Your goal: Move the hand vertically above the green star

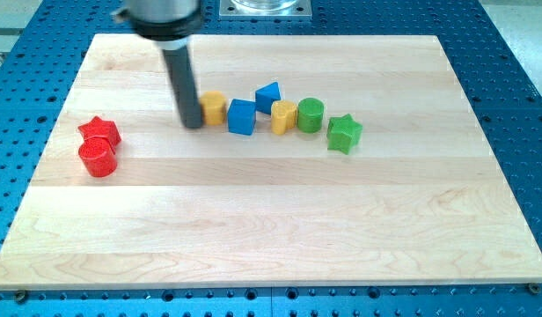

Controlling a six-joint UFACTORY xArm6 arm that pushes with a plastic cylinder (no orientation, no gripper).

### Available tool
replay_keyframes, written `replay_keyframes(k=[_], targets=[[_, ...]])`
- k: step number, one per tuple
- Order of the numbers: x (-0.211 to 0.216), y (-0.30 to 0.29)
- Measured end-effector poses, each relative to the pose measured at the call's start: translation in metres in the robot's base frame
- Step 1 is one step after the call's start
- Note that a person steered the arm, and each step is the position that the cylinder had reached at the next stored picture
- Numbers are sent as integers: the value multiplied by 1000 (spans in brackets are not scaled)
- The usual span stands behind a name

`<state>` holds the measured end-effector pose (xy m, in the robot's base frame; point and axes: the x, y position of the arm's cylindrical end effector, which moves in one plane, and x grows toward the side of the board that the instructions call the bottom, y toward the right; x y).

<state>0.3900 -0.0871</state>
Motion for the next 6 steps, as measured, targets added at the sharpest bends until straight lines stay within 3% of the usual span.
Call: replay_keyframes(k=[1, 2, 4, 6], targets=[[66, 0], [82, 33], [90, 238], [-81, 247]])
